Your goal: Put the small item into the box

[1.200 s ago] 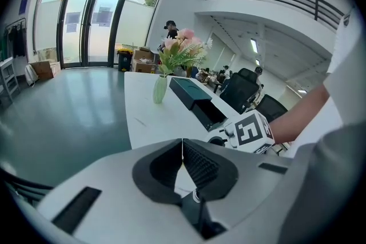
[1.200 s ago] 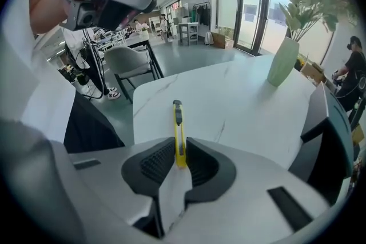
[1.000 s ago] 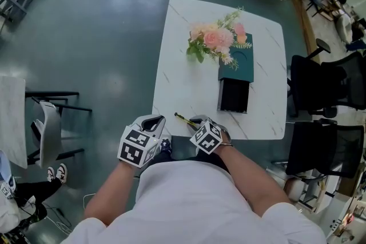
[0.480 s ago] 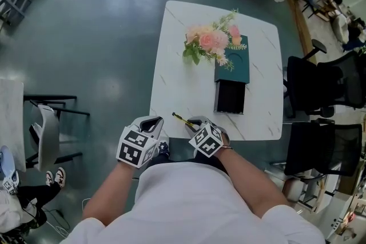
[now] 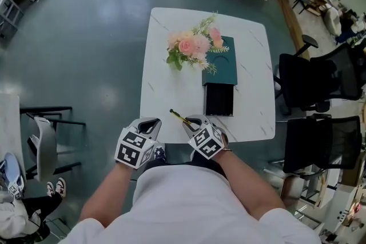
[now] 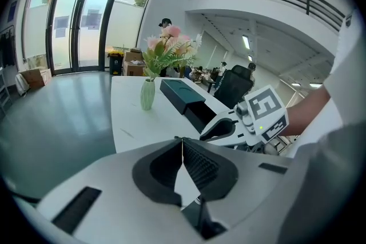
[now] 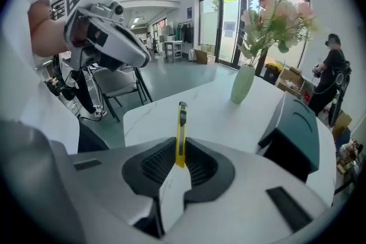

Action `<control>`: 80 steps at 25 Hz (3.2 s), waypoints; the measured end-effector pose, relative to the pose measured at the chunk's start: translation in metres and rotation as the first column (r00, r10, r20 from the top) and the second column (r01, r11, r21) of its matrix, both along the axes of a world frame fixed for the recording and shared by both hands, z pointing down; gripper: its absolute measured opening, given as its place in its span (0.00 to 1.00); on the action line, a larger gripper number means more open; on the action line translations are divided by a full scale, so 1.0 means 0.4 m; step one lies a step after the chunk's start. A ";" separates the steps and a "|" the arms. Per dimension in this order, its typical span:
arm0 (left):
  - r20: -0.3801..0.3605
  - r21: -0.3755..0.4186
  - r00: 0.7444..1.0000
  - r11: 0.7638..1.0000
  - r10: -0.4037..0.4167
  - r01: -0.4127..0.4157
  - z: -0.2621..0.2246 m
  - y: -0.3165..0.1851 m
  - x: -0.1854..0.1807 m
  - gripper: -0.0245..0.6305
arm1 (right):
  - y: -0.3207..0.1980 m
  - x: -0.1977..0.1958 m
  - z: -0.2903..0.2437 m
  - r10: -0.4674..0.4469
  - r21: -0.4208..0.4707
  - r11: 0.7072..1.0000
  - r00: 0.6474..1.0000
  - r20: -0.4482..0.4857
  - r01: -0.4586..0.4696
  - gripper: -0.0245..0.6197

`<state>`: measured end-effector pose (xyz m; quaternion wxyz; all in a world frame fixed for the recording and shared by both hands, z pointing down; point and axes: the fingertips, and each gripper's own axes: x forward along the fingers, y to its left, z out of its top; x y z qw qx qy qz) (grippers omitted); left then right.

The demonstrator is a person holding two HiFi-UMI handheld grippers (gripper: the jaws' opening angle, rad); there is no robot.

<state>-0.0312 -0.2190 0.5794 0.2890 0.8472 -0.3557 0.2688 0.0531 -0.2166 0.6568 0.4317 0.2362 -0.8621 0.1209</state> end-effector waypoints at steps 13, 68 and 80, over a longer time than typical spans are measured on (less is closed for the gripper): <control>0.010 0.001 0.999 0.999 0.032 -0.032 -0.010 -0.035 0.105 0.06 | -0.115 0.211 -0.029 0.176 0.035 0.984 0.984 -0.004 -0.176 0.13; 0.037 0.094 0.977 0.974 -0.211 0.207 -0.076 -0.010 0.355 0.06 | -0.130 0.478 -0.151 0.196 -0.071 0.981 0.940 0.278 -0.183 0.11; 0.040 0.118 0.996 0.991 -0.075 0.070 -0.133 0.082 0.340 0.06 | -0.013 0.473 -0.273 0.264 -0.019 0.960 0.875 0.406 -0.281 0.06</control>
